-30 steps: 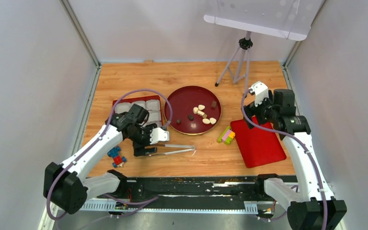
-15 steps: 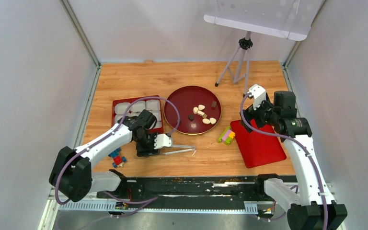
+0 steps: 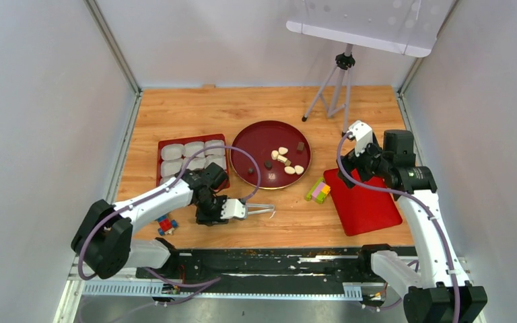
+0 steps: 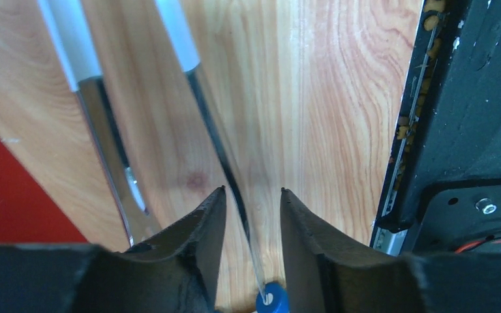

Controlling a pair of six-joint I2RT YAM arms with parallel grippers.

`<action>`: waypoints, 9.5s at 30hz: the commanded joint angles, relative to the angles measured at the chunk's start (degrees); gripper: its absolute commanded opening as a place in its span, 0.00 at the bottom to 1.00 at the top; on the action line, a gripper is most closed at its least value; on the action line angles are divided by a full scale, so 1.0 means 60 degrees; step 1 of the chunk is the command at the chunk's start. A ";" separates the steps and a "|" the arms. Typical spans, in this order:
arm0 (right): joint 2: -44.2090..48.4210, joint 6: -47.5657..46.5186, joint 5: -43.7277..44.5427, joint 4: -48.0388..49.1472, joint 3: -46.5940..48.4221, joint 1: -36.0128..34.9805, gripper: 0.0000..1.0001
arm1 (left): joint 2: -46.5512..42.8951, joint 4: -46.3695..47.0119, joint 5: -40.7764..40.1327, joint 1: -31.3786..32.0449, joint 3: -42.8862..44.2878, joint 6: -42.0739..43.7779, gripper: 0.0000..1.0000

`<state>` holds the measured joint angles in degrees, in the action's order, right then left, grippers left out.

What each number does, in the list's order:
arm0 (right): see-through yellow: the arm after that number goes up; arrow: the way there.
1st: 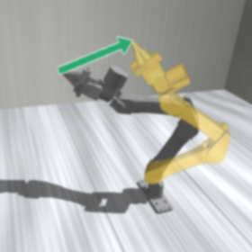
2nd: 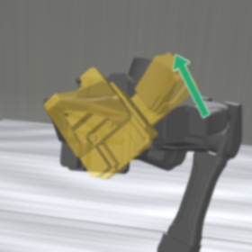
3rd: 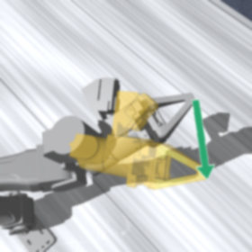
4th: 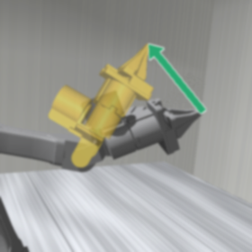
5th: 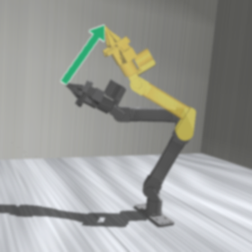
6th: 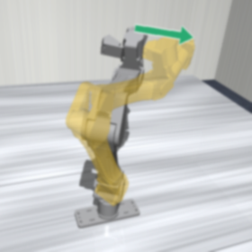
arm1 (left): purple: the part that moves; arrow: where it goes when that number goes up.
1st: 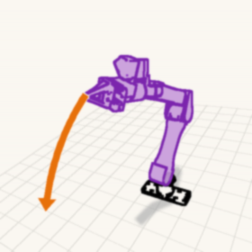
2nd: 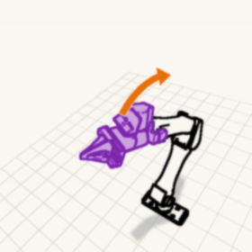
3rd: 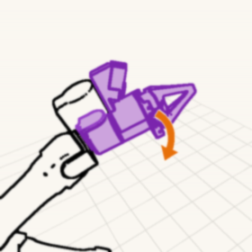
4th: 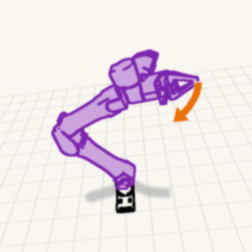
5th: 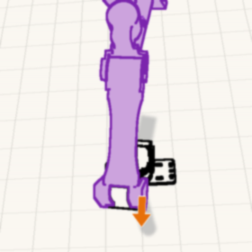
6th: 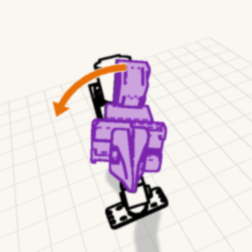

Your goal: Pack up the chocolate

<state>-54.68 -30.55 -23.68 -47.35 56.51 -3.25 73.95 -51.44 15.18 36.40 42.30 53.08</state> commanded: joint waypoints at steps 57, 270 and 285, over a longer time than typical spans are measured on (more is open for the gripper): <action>-0.4730 -0.1783 -0.2603 0.0289 0.3556 -0.5092 0.94 | 0.0682 0.0953 0.2943 0.0206 0.5009 -0.1962 0.00; -0.7998 -0.1357 0.1039 -0.0897 0.4711 -0.2284 0.43 | -0.1546 0.5490 0.2963 -0.4511 0.1728 -0.7539 1.00; -0.7491 -0.1053 0.0773 -0.1049 0.6214 -0.2681 0.13 | -0.2003 0.4549 0.0812 -0.4686 0.1953 -0.7305 1.00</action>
<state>-103.11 -37.58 -16.69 -54.02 88.23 -17.47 65.23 -21.74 29.17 9.26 52.60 9.06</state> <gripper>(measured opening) 0.382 1.000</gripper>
